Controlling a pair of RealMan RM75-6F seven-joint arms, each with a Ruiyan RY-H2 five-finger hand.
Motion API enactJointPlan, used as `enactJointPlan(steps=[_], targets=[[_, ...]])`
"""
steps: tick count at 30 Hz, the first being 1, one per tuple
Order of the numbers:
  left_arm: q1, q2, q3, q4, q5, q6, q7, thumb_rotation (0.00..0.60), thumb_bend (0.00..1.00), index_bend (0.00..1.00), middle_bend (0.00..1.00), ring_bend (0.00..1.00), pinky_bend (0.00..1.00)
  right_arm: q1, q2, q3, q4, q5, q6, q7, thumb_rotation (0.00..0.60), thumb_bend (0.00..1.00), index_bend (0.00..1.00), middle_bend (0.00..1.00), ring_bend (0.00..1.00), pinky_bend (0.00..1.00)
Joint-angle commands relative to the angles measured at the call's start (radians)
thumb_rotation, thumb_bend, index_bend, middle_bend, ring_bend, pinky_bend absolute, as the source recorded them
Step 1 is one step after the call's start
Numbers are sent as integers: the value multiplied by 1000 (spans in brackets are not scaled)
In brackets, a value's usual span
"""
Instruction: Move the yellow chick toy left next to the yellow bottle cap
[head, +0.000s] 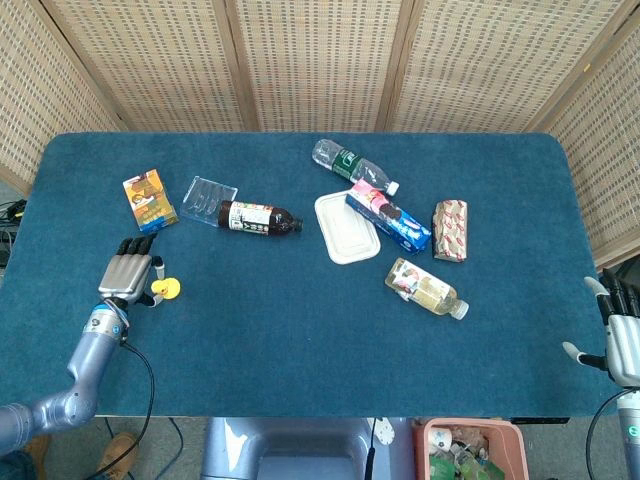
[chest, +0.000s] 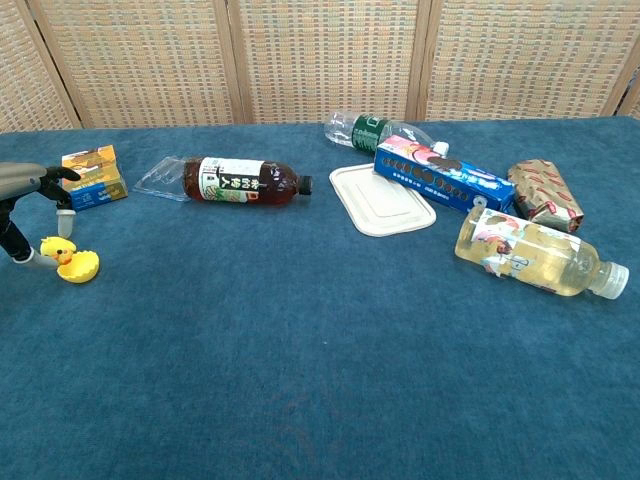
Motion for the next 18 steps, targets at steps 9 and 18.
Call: enactJointPlan(steps=[9, 18], targets=[[-10, -42, -1, 53, -10, -1, -1, 600, 255, 555, 0, 0, 0, 0, 1, -1, 1, 0, -1, 6, 600, 0, 0, 0, 0, 0], [-26, -69, -4, 70, -17, -8, 10, 600, 255, 555, 0, 0, 0, 0, 2, 0, 1, 2, -3, 9, 600, 0, 0, 0, 0, 0]])
